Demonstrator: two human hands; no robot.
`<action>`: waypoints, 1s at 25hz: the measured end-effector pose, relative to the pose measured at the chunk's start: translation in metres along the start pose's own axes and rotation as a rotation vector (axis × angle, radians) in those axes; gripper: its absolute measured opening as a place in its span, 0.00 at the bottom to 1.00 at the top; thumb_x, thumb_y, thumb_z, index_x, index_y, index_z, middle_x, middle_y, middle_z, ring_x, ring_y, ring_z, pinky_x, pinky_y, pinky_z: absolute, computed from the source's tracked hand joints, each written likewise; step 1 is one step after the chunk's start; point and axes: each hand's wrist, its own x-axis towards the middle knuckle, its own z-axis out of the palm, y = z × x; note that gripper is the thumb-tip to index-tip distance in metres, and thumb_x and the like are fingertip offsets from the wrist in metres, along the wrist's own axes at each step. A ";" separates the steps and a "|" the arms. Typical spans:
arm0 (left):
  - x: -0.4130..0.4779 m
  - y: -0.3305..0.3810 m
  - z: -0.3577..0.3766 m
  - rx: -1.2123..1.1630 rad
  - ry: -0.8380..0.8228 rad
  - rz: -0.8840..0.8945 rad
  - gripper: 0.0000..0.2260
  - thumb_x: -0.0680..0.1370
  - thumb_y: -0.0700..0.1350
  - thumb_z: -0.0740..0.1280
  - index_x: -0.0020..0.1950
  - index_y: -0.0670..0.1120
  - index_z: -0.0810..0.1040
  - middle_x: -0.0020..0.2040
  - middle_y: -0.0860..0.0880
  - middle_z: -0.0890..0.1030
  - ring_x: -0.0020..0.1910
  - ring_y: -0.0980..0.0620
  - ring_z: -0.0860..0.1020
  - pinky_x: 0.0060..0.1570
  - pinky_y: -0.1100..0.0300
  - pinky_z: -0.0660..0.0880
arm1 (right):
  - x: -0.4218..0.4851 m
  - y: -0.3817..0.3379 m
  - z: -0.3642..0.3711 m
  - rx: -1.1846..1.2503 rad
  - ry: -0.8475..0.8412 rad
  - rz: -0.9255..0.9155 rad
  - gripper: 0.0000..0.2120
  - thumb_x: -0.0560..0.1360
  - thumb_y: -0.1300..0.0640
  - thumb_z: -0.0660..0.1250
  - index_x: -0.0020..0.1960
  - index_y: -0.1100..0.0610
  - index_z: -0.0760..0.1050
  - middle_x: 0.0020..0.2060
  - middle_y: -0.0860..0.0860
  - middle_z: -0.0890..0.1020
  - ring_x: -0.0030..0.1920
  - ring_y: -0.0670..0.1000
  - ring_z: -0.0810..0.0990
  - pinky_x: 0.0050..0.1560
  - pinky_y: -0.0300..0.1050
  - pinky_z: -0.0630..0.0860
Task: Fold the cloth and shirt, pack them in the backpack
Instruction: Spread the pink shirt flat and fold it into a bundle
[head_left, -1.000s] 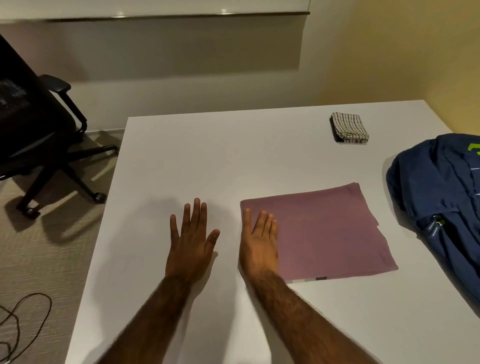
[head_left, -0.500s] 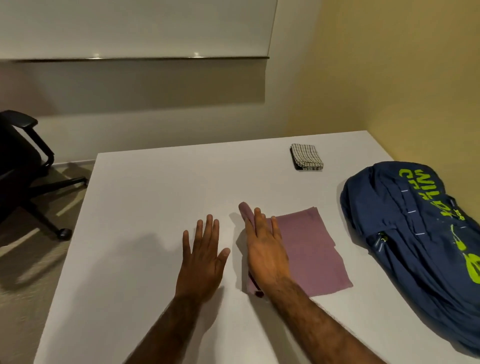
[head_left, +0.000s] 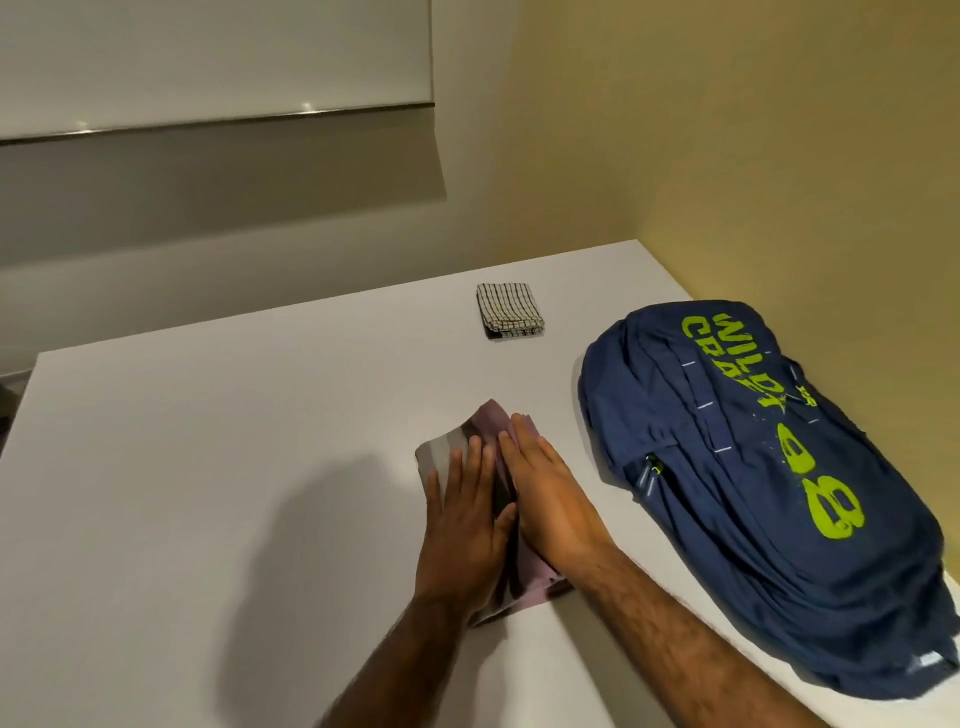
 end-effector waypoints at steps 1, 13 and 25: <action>0.004 0.006 0.005 0.019 -0.011 -0.012 0.31 0.83 0.64 0.34 0.82 0.52 0.32 0.82 0.54 0.33 0.80 0.54 0.30 0.79 0.45 0.34 | -0.001 0.011 0.001 0.033 -0.023 0.040 0.27 0.87 0.49 0.48 0.83 0.48 0.44 0.80 0.38 0.41 0.77 0.38 0.43 0.80 0.43 0.48; 0.025 0.012 0.046 0.257 -0.043 -0.133 0.31 0.84 0.61 0.41 0.84 0.48 0.42 0.84 0.46 0.42 0.82 0.45 0.36 0.79 0.42 0.38 | 0.017 0.049 0.036 -0.225 -0.001 0.163 0.42 0.81 0.47 0.62 0.81 0.61 0.40 0.80 0.61 0.39 0.81 0.62 0.42 0.78 0.60 0.35; 0.027 0.008 0.055 0.231 0.006 -0.170 0.28 0.86 0.58 0.44 0.84 0.51 0.41 0.84 0.49 0.41 0.82 0.45 0.36 0.79 0.42 0.41 | 0.022 0.084 0.064 -0.169 -0.050 0.159 0.36 0.80 0.35 0.31 0.83 0.51 0.42 0.82 0.50 0.41 0.81 0.52 0.37 0.78 0.61 0.39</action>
